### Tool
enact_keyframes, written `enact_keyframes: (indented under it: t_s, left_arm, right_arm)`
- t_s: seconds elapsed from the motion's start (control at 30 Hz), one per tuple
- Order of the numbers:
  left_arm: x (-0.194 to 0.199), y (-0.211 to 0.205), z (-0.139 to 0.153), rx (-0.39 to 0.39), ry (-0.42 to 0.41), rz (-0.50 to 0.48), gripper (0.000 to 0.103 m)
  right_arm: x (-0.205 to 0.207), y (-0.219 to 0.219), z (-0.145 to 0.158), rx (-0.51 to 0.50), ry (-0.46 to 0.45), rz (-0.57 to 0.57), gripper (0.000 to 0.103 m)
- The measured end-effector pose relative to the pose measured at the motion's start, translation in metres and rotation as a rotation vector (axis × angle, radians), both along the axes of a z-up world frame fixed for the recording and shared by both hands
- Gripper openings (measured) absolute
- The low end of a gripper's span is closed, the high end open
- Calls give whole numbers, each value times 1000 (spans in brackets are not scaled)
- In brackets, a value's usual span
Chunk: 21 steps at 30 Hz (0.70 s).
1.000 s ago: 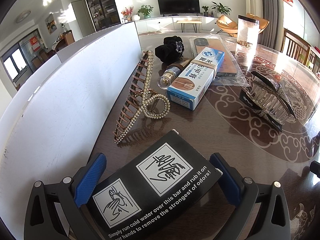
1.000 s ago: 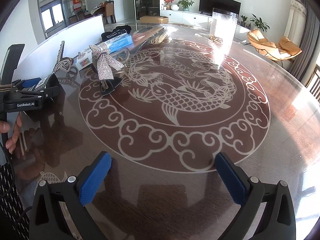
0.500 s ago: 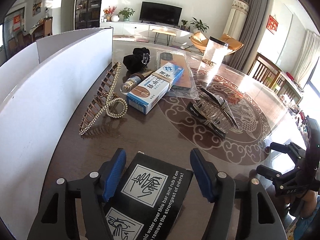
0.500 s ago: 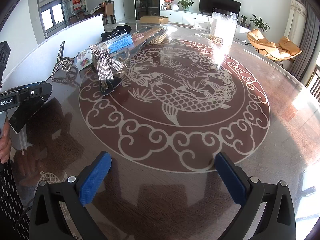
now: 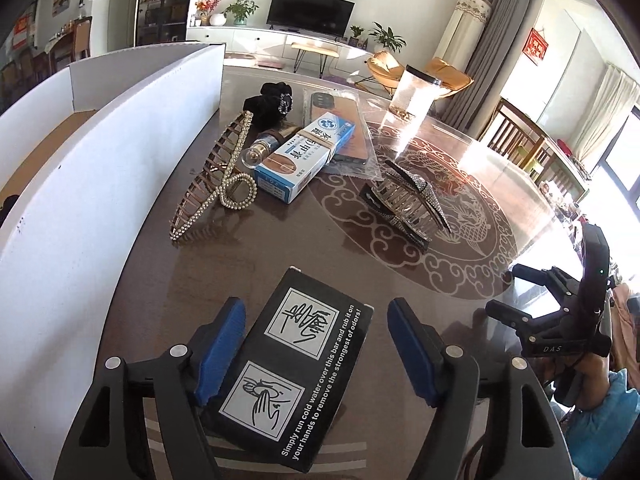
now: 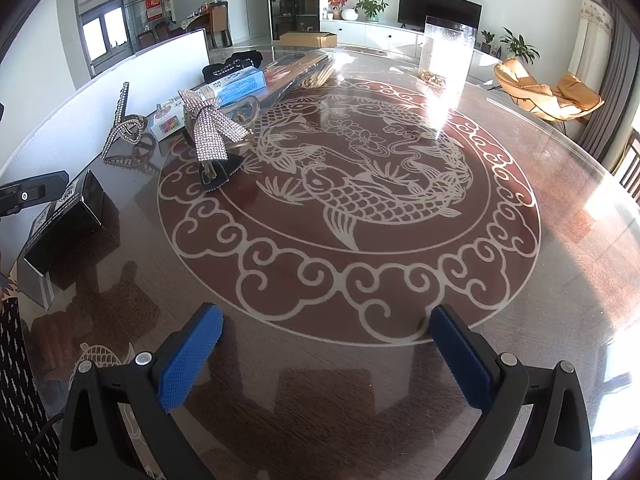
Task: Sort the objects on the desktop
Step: 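Close the left tool on the black soap box and lift it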
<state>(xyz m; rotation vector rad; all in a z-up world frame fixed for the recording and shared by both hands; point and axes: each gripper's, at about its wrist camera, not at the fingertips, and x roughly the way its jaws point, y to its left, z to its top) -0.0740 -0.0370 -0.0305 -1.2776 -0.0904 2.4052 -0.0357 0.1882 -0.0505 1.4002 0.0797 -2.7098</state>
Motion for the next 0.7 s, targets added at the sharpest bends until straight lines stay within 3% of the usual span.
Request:
enact_keyframes:
  t_s: [0.1, 0.47, 0.6, 0.7]
  left_arm:
    - [-5, 3, -11, -38, -65, 0, 74]
    - [4, 35, -25, -259, -78, -60, 81]
    - [4, 41, -29, -310, -83, -61, 95]
    - [0, 37, -32, -304, -105, -33, 103]
  right_arm:
    - [0, 0, 0, 0, 0, 0, 103]
    - [0, 0, 0, 0, 0, 0, 103]
    - [0, 0, 0, 0, 0, 0, 103]
    - [0, 0, 0, 0, 0, 0, 103]
